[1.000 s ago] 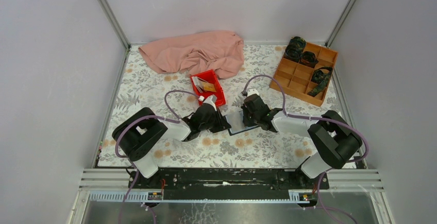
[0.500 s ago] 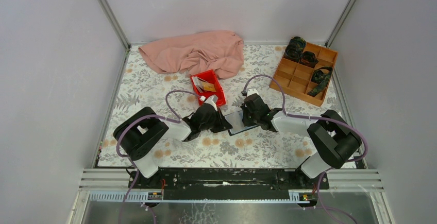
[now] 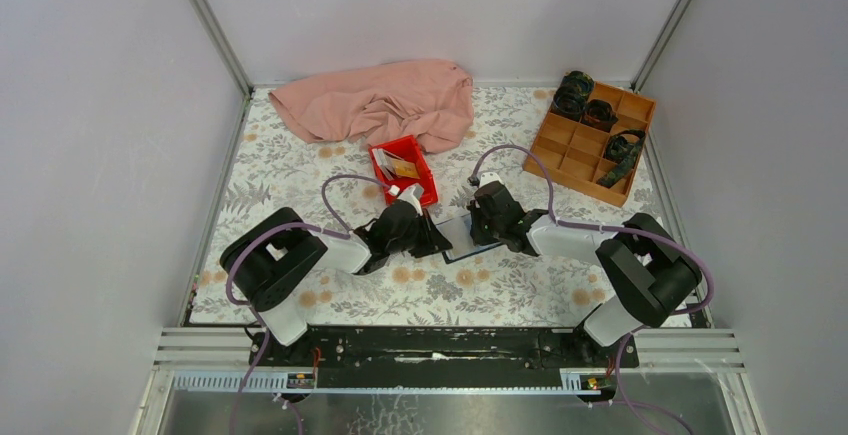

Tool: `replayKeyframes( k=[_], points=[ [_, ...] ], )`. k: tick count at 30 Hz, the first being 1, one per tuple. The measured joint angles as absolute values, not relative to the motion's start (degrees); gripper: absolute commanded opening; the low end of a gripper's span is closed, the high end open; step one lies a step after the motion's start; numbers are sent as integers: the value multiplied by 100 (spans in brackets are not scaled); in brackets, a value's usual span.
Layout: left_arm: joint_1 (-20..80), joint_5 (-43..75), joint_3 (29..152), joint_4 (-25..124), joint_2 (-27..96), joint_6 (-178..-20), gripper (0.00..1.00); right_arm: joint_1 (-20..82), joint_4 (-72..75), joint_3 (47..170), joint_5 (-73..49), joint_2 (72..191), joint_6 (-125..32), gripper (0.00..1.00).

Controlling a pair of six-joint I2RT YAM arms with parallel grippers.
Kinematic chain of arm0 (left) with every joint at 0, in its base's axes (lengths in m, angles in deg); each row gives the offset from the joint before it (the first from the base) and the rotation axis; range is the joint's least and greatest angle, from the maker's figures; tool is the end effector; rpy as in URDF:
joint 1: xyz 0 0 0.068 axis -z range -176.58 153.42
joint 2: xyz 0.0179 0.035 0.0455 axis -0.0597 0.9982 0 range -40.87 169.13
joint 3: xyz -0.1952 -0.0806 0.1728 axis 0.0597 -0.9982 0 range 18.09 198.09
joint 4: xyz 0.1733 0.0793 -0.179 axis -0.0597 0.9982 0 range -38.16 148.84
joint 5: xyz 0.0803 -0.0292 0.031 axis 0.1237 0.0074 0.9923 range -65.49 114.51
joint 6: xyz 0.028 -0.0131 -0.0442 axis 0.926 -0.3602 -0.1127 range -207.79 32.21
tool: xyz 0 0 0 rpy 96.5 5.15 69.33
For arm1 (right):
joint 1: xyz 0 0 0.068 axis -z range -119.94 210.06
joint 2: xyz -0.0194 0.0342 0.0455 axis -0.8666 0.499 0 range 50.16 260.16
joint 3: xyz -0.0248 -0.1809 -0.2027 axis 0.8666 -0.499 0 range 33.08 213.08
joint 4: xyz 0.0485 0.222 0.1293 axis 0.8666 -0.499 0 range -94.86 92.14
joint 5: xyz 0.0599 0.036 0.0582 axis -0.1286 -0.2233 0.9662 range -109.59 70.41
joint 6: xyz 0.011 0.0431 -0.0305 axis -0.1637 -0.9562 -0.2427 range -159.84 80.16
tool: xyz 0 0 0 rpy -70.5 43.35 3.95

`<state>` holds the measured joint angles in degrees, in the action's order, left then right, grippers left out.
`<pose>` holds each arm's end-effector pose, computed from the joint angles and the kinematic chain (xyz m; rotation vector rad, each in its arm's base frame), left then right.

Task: Take the credit cards out of the card holder

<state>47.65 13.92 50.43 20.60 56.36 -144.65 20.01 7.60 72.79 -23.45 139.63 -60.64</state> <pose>0.2120 -0.2155 0.1186 -0.1462 2.4058 -1.1375 0.2312 0.1912 0.1527 -0.3657 2.3574 0.4396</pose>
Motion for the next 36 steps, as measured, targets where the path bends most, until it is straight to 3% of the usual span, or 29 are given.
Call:
replayKeyframes(
  k=[17, 21, 25, 27, 29, 33, 36],
  points=[
    [4765, 1394, 5408, 1822, 5590, -14456, 8, 1984, 755, 7209, -2039, 13874, -6075, 1],
    [4765, 1392, 5449, 1824, 5592, -14449, 8, 1981, 591, 7135, -2115, 13675, -6132, 9],
    [4767, 1392, 5528, 1815, 5592, -14432, 8, 1973, 316, 7069, -2330, 13185, -6204, 29],
    [4767, 1392, 5559, 1817, 5599, -14419, 8, 1970, 231, 7069, -2415, 12912, -6221, 31],
    [4767, 1390, 5583, 1813, 5610, -14414, 8, 1968, 178, 7069, -2515, 12632, -6221, 28],
    [4767, 1392, 5585, 1809, 5618, -14414, 7, 1966, 148, 7069, -2596, 12483, -6176, 1],
    [4767, 1421, 5460, 1789, 5544, -14414, 7, 1966, 117, 7069, -2577, 12671, -6169, 0]
  ],
)
